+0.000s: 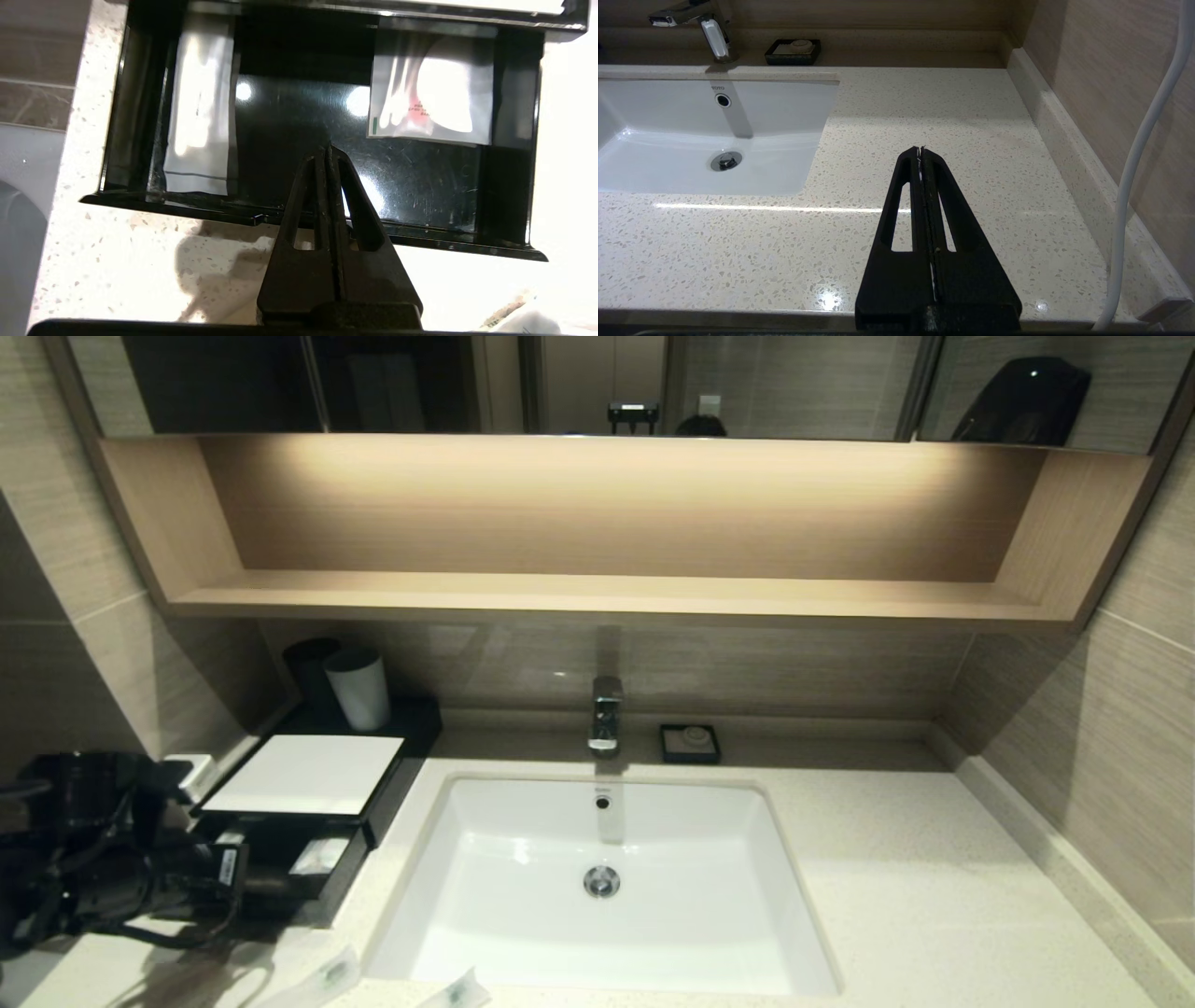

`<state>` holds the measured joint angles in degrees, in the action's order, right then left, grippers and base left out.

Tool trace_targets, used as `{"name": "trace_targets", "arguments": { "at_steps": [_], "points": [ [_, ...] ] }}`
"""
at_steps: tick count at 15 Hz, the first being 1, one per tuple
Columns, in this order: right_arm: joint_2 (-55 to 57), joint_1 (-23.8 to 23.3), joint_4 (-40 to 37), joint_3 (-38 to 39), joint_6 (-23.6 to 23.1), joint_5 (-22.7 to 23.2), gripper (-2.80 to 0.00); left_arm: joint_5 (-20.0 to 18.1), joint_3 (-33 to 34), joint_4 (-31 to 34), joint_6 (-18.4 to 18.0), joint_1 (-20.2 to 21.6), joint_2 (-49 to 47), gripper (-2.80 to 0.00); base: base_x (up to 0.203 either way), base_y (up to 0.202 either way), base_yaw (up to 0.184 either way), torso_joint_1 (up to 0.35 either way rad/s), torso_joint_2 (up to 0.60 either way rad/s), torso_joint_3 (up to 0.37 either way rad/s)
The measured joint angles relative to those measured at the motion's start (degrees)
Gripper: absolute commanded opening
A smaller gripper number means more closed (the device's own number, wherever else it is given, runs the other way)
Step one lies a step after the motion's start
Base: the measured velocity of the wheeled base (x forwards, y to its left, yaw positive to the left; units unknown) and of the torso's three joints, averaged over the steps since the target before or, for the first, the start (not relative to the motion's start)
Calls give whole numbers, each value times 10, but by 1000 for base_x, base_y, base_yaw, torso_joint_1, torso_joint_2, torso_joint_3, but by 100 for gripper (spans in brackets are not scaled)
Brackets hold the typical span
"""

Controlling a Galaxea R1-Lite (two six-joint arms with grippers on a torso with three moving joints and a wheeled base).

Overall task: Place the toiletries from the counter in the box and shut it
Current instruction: Open the drawer

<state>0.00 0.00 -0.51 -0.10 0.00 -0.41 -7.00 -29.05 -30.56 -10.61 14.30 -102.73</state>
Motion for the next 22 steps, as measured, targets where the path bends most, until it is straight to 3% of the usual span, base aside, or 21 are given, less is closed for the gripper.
{"name": "trace_targets", "arguments": {
  "at_steps": [4,9,13,18,22],
  "points": [
    [0,0,0,0,0,0,-280,0,1,23,0,3,36,-280,0,0,0,0,0,0],
    [0,0,0,0,0,0,-280,1,-21,101,-4,30,76,-280,0,0,0,0,0,0],
    [0,0,0,0,0,0,-280,-13,-14,171,-34,60,113,-280,0,0,0,0,0,0],
    [0,0,0,0,0,0,-280,-58,-7,227,-136,121,141,-280,0,0,0,0,0,0],
    [0,0,0,0,0,0,-280,-100,-7,245,-249,193,136,-280,0,0,0,0,0,0]
  ]
}}
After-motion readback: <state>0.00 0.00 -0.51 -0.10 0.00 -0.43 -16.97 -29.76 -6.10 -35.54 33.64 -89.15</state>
